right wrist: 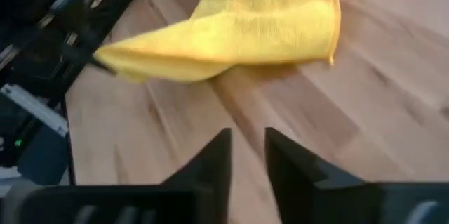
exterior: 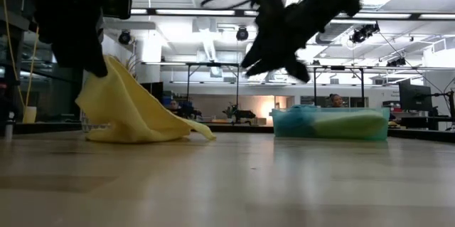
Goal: Fold microfiber towels
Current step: Fold the yellow towel
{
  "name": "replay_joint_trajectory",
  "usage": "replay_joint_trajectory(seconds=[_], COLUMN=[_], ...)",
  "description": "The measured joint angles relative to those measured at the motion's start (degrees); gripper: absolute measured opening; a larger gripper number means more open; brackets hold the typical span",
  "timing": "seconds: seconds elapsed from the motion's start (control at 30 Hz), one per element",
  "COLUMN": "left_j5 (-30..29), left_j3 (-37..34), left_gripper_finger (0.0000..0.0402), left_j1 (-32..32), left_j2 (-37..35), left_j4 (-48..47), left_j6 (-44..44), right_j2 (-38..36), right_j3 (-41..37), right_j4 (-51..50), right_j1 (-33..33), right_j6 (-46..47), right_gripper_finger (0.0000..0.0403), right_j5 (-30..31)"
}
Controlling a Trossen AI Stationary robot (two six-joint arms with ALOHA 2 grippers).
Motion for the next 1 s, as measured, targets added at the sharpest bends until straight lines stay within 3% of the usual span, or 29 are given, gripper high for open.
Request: replay_joint_trajectory(seconds=[0.17, 0.3, 0.6, 1.0], left_j5=[0.0, 0.0, -2.3, -2.6], left_j3=[0.0, 0.0, 0.0, 0.0], left_gripper_finger=[0.0, 0.0, 0.0, 0.0], left_j1=[-0.1, -0.1, 0.0, 0.0], left_j2=[0.0, 0.0, 0.0, 0.0], left_j4=[0.0, 0.0, -0.2, -0.2], left_j6=[-0.1, 0.0, 0.4, 0.4], right_j2=[8.6, 14.8, 25.5, 28.5], right_j3=[3.5, 7.6, 15.3, 16.4], right_j4=[5.2, 4.8, 1.9, 1.1], right_j1=[-4.2, -5.2, -5.5, -5.4], right_j6=[-14.2, -30.6, -47.3, -48.3], right_gripper_finger=[0.0158, 0.0186, 0.019, 0.0156], right_j5=[-2.0, -0.1, 8.4, 7.3])
